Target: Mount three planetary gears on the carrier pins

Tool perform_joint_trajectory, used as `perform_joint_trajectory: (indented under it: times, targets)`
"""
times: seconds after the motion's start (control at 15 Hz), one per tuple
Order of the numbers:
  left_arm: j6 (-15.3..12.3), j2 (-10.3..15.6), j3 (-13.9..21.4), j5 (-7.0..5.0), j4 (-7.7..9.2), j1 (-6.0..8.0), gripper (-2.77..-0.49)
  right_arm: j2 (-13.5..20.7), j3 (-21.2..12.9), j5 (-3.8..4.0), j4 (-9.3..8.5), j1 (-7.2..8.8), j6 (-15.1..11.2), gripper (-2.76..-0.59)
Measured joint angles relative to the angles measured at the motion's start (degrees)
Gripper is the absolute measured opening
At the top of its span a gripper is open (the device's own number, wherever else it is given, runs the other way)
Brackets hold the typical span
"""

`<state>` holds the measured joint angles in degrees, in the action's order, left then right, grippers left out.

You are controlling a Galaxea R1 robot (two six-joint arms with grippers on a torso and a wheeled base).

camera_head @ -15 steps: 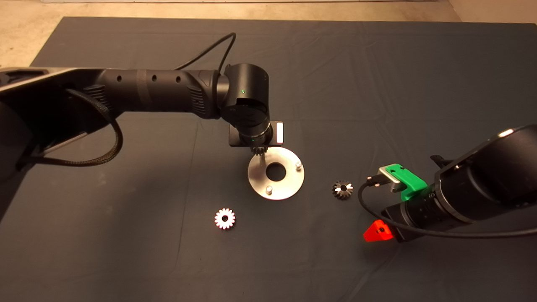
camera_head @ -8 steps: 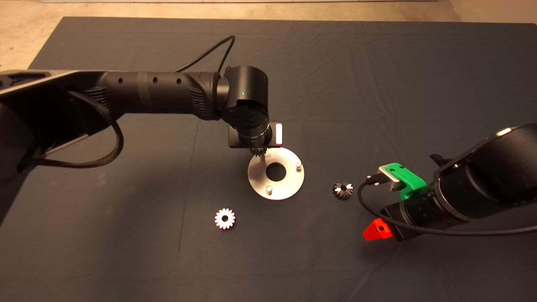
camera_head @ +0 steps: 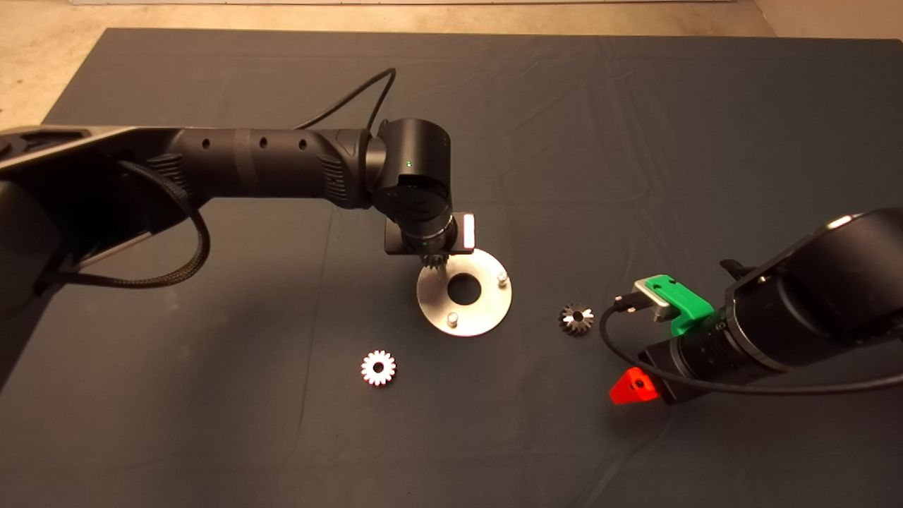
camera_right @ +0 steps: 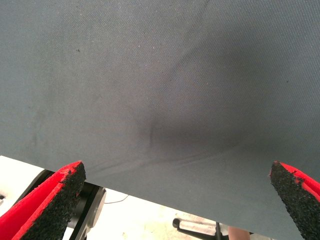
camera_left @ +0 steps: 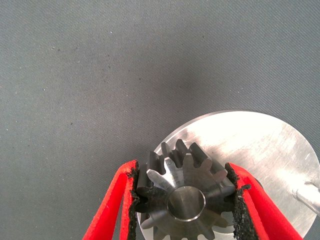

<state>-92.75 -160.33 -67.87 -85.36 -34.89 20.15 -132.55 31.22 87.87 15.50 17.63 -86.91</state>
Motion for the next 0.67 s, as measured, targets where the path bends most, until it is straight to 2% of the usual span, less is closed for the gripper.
perform_joint_trajectory:
  times: [0.67]
  targets:
    - [0.0, -0.02, 0.0, 0.3, -0.02, 0.0, -2.3, 0.02, 0.33, 0.0, 0.56, -0.63, 0.35, -0.6]
